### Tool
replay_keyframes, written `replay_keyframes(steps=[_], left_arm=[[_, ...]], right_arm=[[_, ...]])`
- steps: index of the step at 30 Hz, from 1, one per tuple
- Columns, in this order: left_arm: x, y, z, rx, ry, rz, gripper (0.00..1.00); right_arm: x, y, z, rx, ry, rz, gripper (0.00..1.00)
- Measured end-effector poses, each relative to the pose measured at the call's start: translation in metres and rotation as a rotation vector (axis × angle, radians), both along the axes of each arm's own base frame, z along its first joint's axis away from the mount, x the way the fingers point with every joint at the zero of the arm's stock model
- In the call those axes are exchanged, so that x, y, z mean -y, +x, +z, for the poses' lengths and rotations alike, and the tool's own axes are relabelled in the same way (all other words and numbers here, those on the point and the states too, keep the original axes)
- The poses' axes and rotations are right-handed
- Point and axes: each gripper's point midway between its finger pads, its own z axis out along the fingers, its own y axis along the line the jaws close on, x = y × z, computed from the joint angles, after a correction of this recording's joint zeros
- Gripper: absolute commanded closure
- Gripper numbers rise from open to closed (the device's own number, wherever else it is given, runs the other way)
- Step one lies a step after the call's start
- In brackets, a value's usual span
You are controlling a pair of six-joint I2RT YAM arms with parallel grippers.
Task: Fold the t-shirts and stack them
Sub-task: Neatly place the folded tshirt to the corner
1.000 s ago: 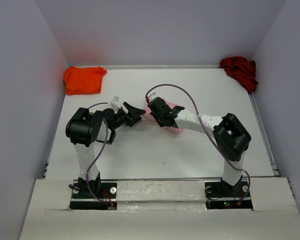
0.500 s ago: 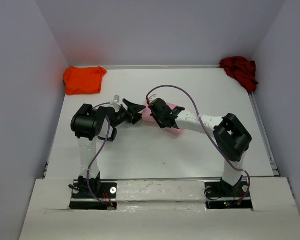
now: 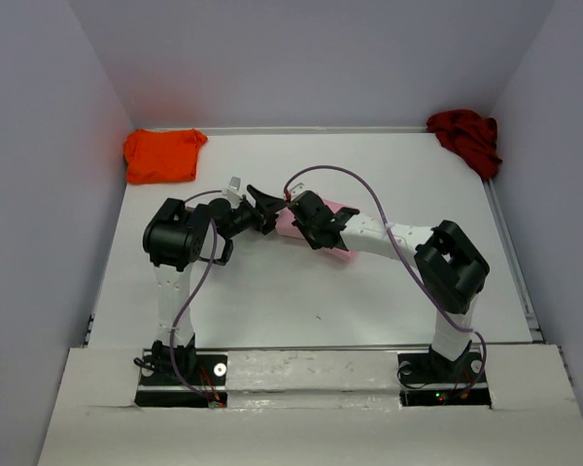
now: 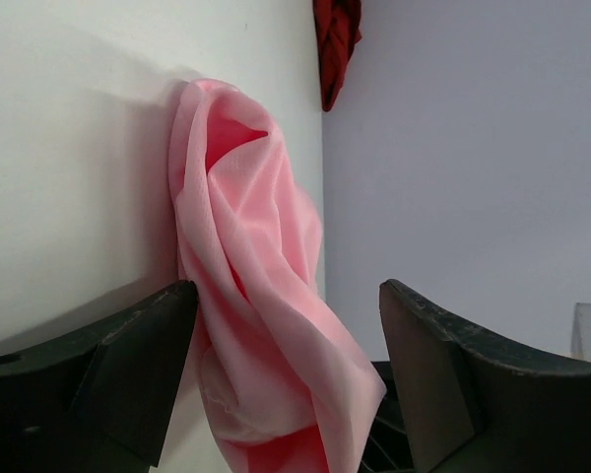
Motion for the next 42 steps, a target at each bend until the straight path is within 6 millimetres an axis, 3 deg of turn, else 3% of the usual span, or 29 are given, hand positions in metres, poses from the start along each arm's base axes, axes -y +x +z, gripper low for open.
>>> replay_keyframes(steps=[7, 14, 25, 31, 34, 35, 37, 38, 42], left_arm=[[0.016, 0.004, -0.010, 0.028, 0.198, -0.026, 0.14], [0.007, -0.002, -0.019, 0.017, 0.321, -0.031, 0.13], [0.010, -0.008, -0.021, 0.043, 0.349, -0.054, 0.14], [0.024, -0.007, -0.019, 0.061, 0.322, -0.079, 0.14], [0.031, -0.009, -0.018, 0.067, 0.297, -0.090, 0.24], [0.032, -0.009, -0.019, 0.066, 0.290, -0.093, 0.41], [0.033, -0.010, -0.024, 0.051, 0.286, -0.096, 0.63], [0.034, -0.015, -0.034, 0.010, 0.278, -0.104, 0.96], [0.036, -0.022, -0.042, -0.023, 0.271, -0.116, 1.00]], right_arm=[[0.000, 0.000, 0.000, 0.000, 0.000, 0.000, 1.00], [0.000, 0.000, 0.000, 0.000, 0.001, 0.000, 1.00], [0.000, -0.003, -0.002, -0.007, 0.006, 0.007, 1.00], [0.000, -0.003, 0.000, -0.007, 0.012, 0.010, 1.00], [-0.001, -0.003, 0.001, -0.007, 0.014, 0.010, 1.00], [-0.001, -0.003, 0.001, -0.007, 0.015, 0.011, 1.00], [-0.001, -0.003, 0.001, -0.007, 0.015, 0.011, 1.00], [-0.001, -0.003, 0.001, -0.007, 0.015, 0.011, 1.00], [-0.001, -0.004, 0.000, -0.009, 0.014, 0.013, 1.00]])
